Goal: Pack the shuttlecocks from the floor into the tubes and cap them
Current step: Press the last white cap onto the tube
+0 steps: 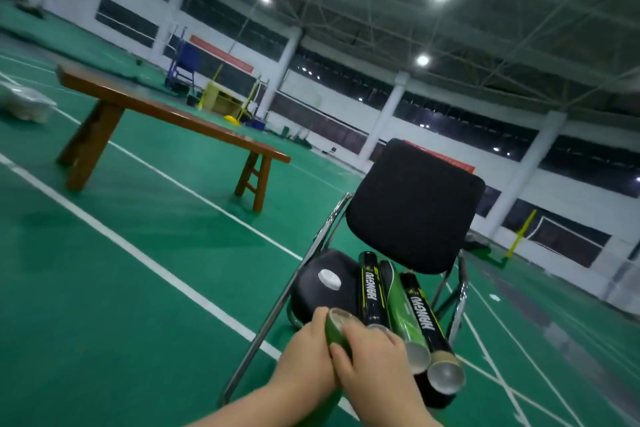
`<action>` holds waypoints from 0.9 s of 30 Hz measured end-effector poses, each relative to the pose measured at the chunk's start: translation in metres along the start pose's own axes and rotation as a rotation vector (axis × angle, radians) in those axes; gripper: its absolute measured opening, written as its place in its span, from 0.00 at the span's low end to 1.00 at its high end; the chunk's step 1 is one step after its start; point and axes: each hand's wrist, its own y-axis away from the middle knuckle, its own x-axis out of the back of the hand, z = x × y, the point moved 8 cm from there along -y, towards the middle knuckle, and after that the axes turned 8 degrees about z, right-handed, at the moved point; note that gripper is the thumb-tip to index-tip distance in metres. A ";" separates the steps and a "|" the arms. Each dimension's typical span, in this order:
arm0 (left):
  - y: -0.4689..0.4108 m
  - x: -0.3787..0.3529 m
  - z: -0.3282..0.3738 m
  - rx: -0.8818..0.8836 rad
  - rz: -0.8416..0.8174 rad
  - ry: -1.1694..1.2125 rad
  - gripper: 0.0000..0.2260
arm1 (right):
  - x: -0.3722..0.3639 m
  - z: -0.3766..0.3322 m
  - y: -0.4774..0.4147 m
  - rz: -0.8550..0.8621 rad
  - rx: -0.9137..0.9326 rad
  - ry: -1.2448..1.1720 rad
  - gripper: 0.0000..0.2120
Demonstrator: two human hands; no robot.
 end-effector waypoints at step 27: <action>-0.121 -0.034 -0.146 0.132 0.041 -0.088 0.27 | -0.237 0.110 -0.132 0.033 -0.664 -0.428 0.20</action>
